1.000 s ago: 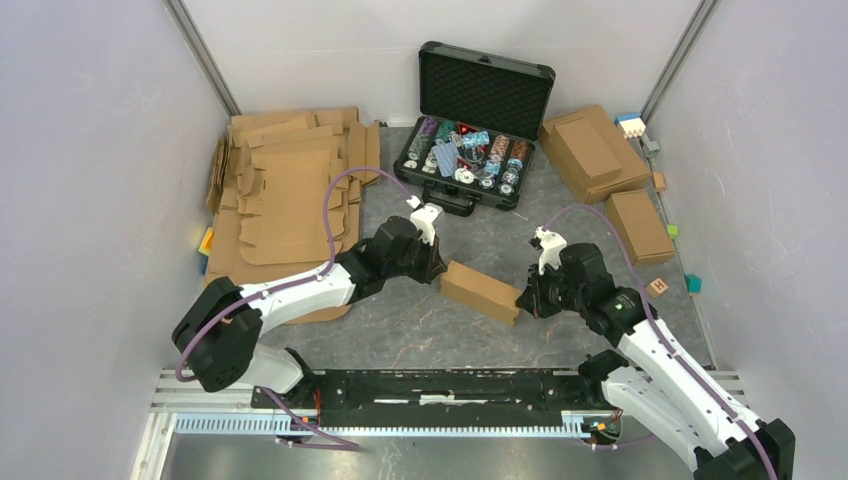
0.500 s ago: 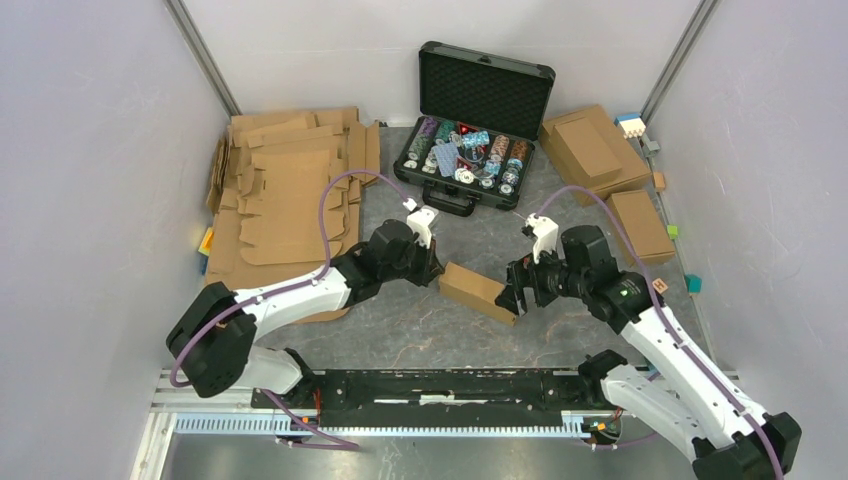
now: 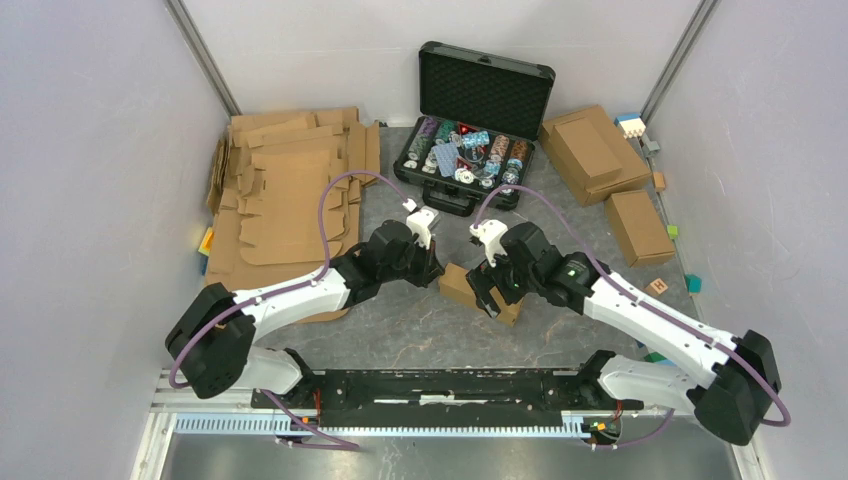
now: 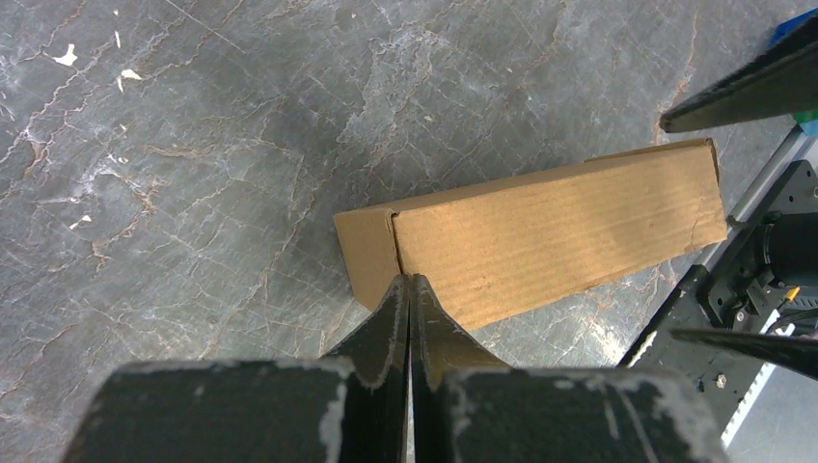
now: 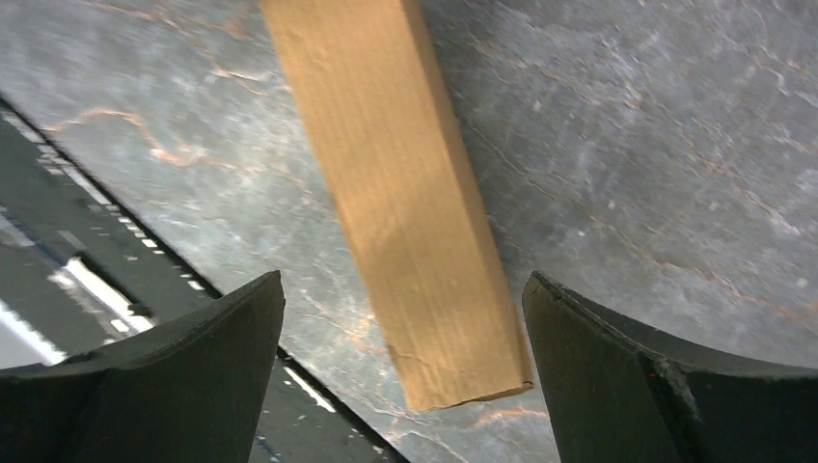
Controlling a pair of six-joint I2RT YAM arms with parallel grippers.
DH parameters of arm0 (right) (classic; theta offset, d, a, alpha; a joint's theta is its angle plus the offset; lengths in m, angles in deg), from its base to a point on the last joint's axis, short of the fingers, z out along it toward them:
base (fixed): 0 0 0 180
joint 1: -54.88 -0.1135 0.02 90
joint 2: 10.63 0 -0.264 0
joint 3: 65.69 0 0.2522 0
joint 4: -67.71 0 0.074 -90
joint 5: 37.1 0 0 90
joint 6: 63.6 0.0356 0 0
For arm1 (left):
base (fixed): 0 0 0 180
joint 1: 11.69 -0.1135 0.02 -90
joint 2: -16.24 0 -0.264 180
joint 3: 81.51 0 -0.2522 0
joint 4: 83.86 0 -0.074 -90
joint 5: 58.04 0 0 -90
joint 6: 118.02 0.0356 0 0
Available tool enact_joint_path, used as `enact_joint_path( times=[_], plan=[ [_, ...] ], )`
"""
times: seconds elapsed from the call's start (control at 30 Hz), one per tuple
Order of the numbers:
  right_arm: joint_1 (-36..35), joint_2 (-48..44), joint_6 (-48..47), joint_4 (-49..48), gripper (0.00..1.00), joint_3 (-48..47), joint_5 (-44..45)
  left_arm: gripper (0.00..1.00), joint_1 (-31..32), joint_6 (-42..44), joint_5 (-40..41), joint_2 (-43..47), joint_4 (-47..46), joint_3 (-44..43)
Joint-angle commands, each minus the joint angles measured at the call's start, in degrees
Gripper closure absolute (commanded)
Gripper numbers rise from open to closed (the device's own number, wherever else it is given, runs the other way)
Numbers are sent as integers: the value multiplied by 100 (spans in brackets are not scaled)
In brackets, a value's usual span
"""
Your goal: Fold the paper box
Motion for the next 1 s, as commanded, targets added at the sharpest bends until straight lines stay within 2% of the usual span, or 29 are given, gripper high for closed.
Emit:
enact_joint_path(
  times=[0.0, 0.33, 0.43, 0.57, 0.63, 0.73, 0.8, 0.87, 0.97],
  plan=[
    [-290, 311, -299, 252, 2, -220, 1317, 98, 7, 122, 6, 73, 240, 124],
    [-613, 506, -482, 321, 2, 177, 1527, 98, 6, 111, -17, 106, 252, 125],
    [-826, 672, -494, 322, 15, 100, 1442, 97, 6, 24, -95, 151, 135, 182],
    [-1018, 686, -437, 394, 38, -55, 1732, 95, -11, -50, -108, 305, 109, 244],
    [-1099, 606, -416, 421, 41, -154, 1814, 93, -45, -109, -109, 485, 100, 321],
    [-1200, 434, -326, 508, 52, -298, 2156, 82, -67, -230, -59, 965, 132, 518],
    [-1209, 308, -224, 624, 60, -391, 2572, 73, -82, -273, 47, 1331, 197, 637],
    [-1213, 291, -45, 863, 63, -563, 3208, 65, -98, -273, 225, 1661, 294, 709],
    [-1207, 405, 240, 1351, 74, -975, 4330, 62, -108, -223, 486, 1942, 364, 765]
  ],
)
